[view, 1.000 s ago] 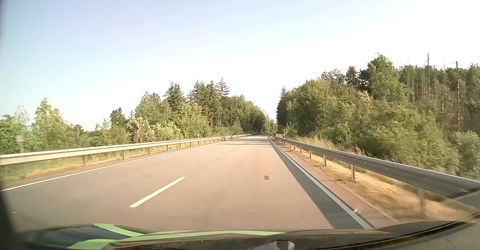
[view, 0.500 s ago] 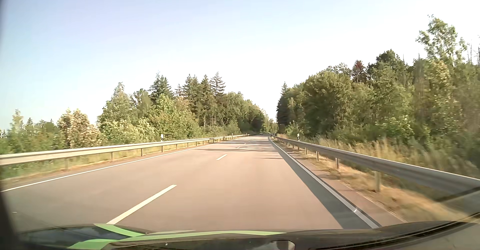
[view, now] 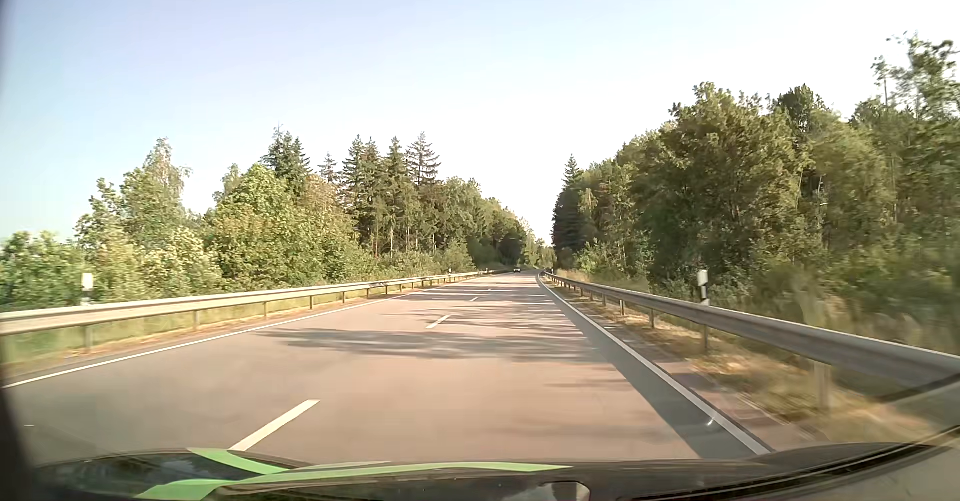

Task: Follow the waypoints while adhering to traffic rules and regulations

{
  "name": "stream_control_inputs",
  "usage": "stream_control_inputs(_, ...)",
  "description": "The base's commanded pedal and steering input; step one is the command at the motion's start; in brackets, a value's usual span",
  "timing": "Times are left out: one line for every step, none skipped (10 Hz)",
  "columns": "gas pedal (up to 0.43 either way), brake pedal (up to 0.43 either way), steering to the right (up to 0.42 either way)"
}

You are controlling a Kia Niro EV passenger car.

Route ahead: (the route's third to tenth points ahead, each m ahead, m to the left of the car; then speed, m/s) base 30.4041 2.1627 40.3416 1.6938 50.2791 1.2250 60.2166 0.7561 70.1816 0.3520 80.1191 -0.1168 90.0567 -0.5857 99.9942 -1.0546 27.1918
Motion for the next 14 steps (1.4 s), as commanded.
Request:
stream_control_inputs(0.287, 0.0, 0.003)
stream_control_inputs(0.287, 0.0, 0.002)
stream_control_inputs(0.287, 0.0, 0.003)
stream_control_inputs(0.287, 0.0, 0.003)
stream_control_inputs(0.287, 0.0, 0.003)
stream_control_inputs(0.287, 0.0, 0.003)
stream_control_inputs(0.287, 0.0, 0.005)
stream_control_inputs(0.287, 0.0, 0.004)
stream_control_inputs(0.287, 0.0, 0.003)
stream_control_inputs(0.287, 0.0, 0.0)
stream_control_inputs(0.287, 0.0, 0.0)
stream_control_inputs(0.287, 0.0, 0.0)
stream_control_inputs(0.287, 0.0, 0.0)
stream_control_inputs(0.287, 0.0, 0.001)
